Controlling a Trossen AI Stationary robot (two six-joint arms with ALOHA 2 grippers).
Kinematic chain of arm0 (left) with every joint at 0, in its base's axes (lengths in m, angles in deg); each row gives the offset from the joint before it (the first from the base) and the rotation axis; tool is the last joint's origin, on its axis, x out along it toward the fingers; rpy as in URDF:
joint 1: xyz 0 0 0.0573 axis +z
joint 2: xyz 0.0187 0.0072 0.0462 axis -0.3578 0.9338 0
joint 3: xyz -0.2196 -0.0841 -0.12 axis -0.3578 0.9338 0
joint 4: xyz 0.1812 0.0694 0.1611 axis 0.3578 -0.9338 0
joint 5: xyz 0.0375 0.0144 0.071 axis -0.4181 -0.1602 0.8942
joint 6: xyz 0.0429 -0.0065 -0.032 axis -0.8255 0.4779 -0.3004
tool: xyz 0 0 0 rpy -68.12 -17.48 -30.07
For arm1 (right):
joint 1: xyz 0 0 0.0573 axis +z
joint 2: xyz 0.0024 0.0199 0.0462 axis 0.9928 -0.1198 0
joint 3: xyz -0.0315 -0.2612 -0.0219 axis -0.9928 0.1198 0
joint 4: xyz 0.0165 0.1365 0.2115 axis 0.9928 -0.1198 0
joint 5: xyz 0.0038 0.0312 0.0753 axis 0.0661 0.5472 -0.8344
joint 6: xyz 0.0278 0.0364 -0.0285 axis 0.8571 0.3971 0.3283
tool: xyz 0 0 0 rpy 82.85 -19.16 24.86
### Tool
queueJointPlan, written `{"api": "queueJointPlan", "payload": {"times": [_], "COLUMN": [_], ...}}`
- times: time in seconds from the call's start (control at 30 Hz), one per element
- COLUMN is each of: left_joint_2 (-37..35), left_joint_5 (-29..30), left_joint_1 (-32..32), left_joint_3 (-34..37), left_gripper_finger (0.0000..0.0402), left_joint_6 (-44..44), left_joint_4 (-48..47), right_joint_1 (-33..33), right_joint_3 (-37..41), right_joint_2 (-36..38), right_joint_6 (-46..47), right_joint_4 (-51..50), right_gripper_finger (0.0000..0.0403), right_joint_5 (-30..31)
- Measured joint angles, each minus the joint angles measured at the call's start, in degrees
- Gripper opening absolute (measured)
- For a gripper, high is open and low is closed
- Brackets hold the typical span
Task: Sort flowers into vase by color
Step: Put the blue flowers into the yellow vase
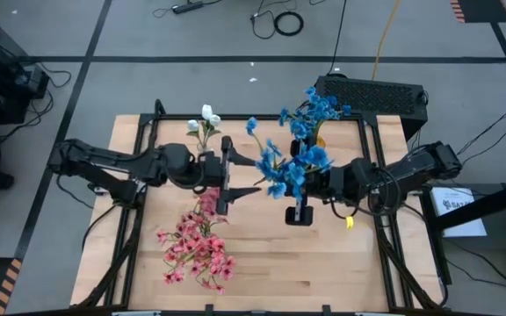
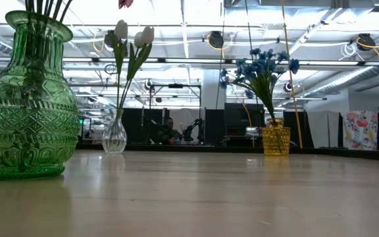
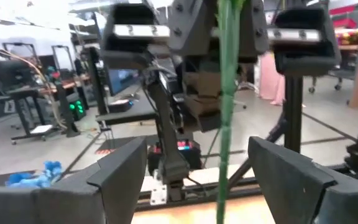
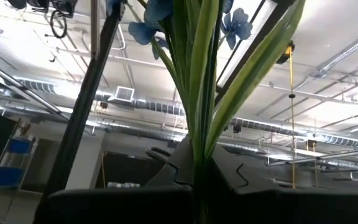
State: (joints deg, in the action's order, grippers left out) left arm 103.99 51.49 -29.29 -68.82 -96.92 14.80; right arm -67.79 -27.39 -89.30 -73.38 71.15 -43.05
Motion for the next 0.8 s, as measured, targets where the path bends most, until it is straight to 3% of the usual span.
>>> {"api": "queueJointPlan", "payload": {"times": [0.23, 0.4, 0.63, 0.8], "left_joint_2": [0.8, 0.8, 0.7, -0.6], "left_joint_5": [-1.7, -1.8, -2.0, -2.3], "left_joint_1": [0.1, 0.1, 1.4, 1.6], "left_joint_3": [0.0, 0.0, 0.0, 0.1], "left_gripper_finger": [0.0258, 0.0184, 0.0033, 0.0016], "left_joint_6": [0.5, 0.3, 0.1, 0.1], "left_joint_4": [-1.2, -2.1, -2.3, -4.2], "right_joint_1": [-1.1, -1.1, -1.1, -1.1], "right_joint_3": [0.0, 0.0, 0.0, -0.1], "right_joint_2": [0.0, 0.0, 0.0, 0.0], "right_joint_6": [0.0, -1.0, -2.2, -1.6], "right_joint_4": [0.2, 0.1, -0.1, -0.6], "right_gripper_finger": [0.0004, 0.0004, 0.0004, 0.0007], "right_joint_5": [0.0, 0.0, 0.1, 2.7]}}
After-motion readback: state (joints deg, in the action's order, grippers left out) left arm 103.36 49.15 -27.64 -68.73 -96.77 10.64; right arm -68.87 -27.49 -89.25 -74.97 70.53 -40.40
